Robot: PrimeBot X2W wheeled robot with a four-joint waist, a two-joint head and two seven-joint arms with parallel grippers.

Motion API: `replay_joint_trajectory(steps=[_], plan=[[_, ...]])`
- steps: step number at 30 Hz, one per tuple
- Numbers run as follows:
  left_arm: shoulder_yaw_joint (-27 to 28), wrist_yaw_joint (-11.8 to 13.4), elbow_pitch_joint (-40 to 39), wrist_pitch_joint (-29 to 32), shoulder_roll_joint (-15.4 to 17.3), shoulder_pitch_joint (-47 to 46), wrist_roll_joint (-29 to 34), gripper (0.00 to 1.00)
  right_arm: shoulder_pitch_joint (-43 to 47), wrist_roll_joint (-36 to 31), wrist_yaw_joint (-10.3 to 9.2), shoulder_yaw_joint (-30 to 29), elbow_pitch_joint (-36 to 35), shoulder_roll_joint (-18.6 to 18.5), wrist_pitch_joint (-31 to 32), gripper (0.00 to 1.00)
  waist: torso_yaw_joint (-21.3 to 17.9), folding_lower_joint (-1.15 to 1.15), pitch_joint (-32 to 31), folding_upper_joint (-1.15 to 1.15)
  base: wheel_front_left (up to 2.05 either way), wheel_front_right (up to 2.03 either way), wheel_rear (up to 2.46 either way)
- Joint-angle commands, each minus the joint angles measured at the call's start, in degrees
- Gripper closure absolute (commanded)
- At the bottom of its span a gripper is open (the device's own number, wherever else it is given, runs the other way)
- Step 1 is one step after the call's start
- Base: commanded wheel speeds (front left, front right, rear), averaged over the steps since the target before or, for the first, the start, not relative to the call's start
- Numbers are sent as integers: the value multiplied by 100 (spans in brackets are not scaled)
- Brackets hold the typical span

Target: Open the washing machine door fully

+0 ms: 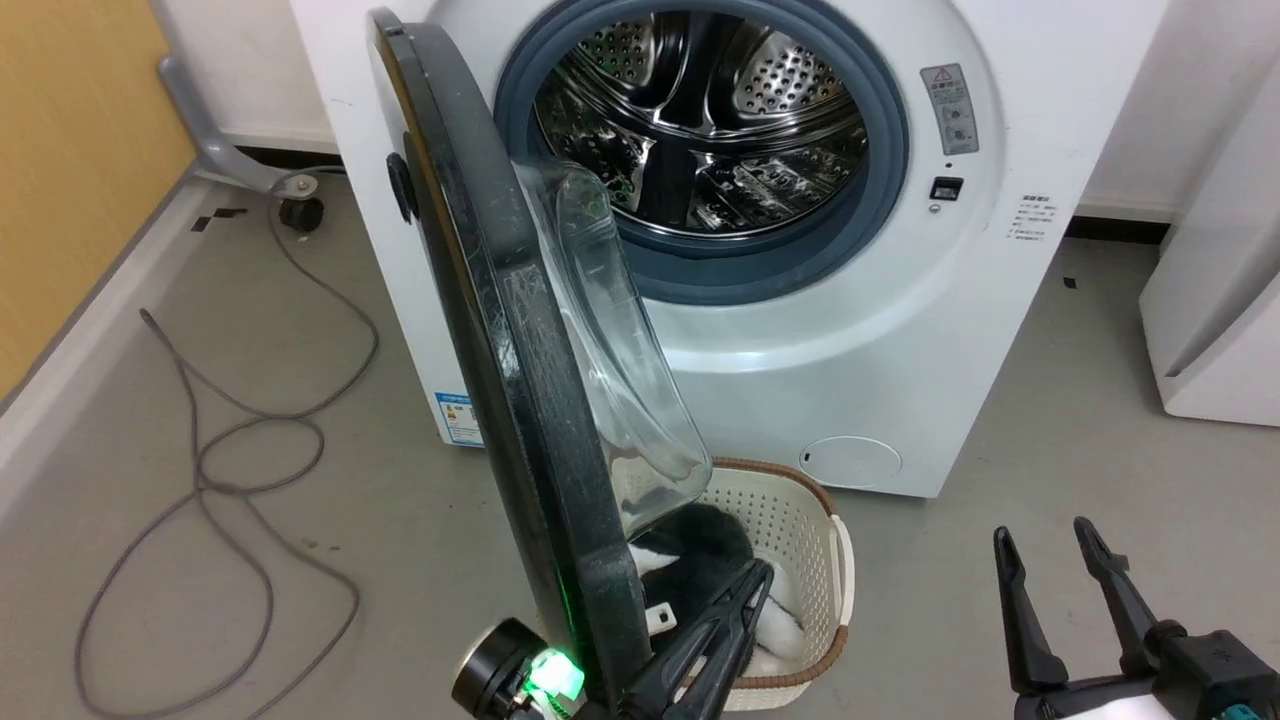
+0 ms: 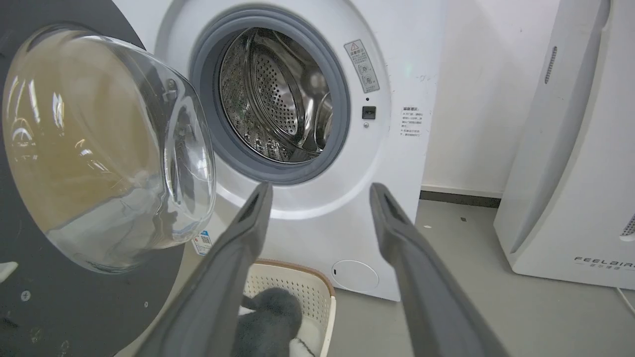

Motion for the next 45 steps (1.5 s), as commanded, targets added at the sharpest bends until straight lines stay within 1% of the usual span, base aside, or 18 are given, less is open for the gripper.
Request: replay_joint_trajectory(steps=[1,7,15,29,37,45], plan=[[45,-21,111,-24,15,70,-29,100,-15,22,3,7,24,25,-25,0,9,0,10,0,0,0,0],[193,-5,493,-24,-24,106,-58,100,-36,11,3,-16,48,25,-25,0,54,0,50,0,0,0,0],[432,41,709,-24,-52,200,-63,100,-29,27,3,-2,111,25,-25,0,310,0,55,0,0,0,0],[744,42,717,-24,-36,350,-8,100,-62,57,3,29,164,25,-25,0,789,0,86,0,0,0,0],[928,109,643,-24,-27,489,1,100,-89,57,3,23,158,25,-25,0,1073,0,113,0,0,0,0],[1418,253,564,-24,42,447,-40,100,-117,17,3,7,132,25,-25,0,1334,0,233,0,0,0,0]])
